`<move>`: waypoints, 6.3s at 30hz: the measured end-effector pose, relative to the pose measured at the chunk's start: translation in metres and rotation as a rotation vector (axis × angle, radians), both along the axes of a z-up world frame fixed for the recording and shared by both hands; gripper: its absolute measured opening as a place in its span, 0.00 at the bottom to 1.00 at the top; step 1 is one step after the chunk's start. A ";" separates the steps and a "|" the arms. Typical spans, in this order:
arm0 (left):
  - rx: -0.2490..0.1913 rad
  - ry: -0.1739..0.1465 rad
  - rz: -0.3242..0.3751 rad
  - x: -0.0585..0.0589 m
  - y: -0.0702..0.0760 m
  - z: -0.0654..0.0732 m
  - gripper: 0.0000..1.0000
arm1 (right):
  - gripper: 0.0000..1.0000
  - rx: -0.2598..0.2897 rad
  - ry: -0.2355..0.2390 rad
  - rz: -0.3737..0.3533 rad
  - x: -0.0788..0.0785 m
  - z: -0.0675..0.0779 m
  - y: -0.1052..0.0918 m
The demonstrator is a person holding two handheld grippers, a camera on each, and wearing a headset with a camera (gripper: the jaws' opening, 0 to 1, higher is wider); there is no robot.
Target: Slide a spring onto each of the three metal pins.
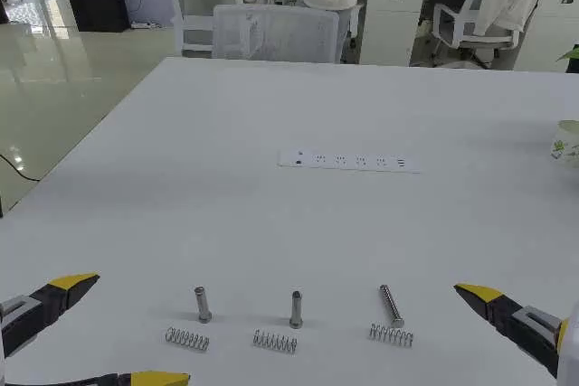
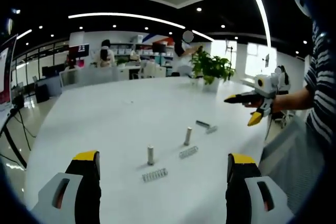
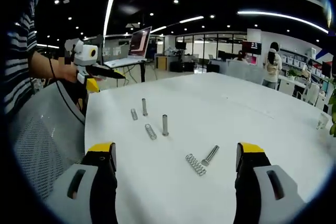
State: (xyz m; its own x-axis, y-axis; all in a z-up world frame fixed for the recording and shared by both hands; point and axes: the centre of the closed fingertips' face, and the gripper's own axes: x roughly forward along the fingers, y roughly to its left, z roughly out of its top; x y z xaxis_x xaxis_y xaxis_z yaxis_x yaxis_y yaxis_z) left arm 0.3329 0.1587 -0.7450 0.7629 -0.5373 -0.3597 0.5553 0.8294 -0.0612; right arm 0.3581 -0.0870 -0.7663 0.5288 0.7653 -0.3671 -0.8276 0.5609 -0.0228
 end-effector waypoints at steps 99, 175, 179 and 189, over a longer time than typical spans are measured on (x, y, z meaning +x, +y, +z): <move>-0.022 0.034 -0.028 0.001 0.004 -0.015 0.98 | 0.80 0.016 0.092 -0.007 0.034 0.000 0.008; -0.015 0.044 -0.023 -0.004 0.005 -0.015 0.98 | 0.05 -0.182 0.366 -0.245 0.105 -0.057 0.002; -0.015 0.043 -0.022 -0.004 0.005 -0.015 0.98 | 0.05 -0.176 0.353 -0.245 0.105 -0.055 0.002; -0.021 0.041 -0.023 -0.005 0.004 -0.014 0.98 | 0.05 -0.182 0.319 -0.233 0.094 -0.053 -0.001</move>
State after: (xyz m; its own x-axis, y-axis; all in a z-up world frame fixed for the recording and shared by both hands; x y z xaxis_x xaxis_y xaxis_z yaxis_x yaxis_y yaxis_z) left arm 0.3283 0.1625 -0.7589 0.7351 -0.5620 -0.3791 0.5705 0.8150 -0.1019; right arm 0.4526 -0.0876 -0.8193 0.5180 0.5463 -0.6582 -0.6607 0.7443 0.0978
